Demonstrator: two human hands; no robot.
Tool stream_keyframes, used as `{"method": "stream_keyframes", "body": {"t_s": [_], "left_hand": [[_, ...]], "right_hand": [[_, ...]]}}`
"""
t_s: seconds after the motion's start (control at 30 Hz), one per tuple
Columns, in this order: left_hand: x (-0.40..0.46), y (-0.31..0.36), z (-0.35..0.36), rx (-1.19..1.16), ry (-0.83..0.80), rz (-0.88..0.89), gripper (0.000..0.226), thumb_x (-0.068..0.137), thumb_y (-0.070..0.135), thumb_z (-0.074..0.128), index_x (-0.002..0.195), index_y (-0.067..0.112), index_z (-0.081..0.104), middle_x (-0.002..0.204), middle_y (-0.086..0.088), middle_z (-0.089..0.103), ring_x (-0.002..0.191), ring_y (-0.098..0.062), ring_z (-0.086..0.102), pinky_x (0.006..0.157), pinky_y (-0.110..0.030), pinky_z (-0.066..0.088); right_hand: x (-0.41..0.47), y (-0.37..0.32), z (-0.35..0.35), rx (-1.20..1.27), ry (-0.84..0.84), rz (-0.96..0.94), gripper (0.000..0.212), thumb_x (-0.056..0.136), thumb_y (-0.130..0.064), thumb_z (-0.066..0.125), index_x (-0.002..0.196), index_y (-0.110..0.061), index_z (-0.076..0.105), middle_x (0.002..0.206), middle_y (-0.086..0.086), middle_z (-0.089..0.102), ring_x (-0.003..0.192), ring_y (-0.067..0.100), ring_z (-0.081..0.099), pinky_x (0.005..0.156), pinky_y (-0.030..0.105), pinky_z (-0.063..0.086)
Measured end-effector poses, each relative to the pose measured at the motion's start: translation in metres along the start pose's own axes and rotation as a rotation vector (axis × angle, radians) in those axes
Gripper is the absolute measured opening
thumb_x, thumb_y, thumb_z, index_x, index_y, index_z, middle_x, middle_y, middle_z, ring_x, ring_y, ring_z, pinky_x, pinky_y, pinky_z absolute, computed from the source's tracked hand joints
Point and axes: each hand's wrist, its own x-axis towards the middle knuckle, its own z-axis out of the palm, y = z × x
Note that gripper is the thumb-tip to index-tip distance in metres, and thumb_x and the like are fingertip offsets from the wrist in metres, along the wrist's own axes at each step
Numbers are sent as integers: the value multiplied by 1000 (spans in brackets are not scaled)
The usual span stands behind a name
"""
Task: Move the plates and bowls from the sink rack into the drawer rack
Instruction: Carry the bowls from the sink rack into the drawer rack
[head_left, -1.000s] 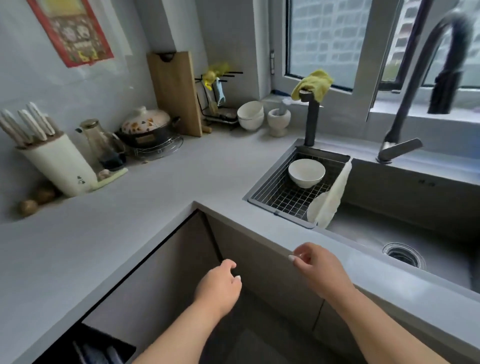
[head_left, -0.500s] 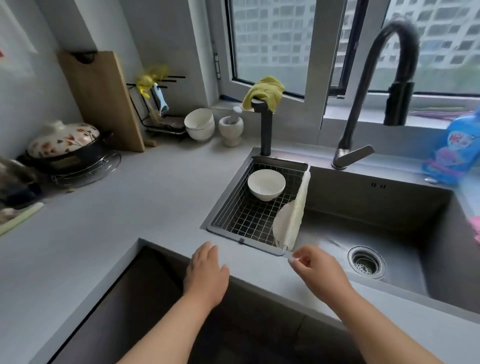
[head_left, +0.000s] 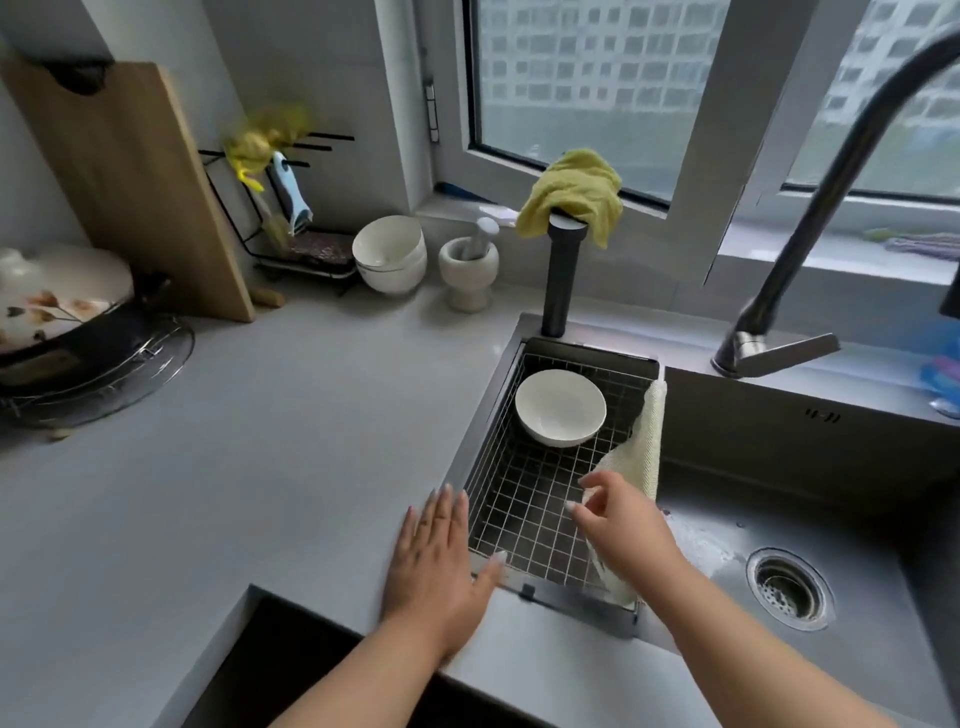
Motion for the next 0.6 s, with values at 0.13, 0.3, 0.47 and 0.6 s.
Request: {"method": "stream_keyframes", "body": {"t_s": [0.13,0.3,0.47,0.6], "left_hand": [[19,-7,-3,-7,-3,30,79,92,65,3,143,15,-32,150,-2,-39,138,-15,-38,116,-39,-21],[31,-12,3,-48,15,45,84,90,64,29,150,5,24,158,-12,21,146,-25,17,113,-45,9],[35,-17,7,-32,60,94,81,85,62,43,142,6,44,149,-10,41,139,-23,37,107,-45,20],[37,-16,9,-55,76,87,81,85,61,43,144,7,41,150,-10,40,140,-22,34,108,-45,18]], "right_hand": [[42,-8,19,-5,-28,82,54,90,-34,60,136,-22,35,87,-3,62,68,12,63,61,30,53],[89,-9,38,-87,-41,156,60,92,-27,56,143,-18,25,75,0,57,59,12,53,47,27,38],[119,-1,47,-88,-74,235,49,92,-23,59,135,-14,37,86,6,55,64,16,51,47,25,33],[137,7,51,-62,-7,232,22,89,-20,60,108,-9,58,85,8,60,75,26,54,61,28,37]]}}
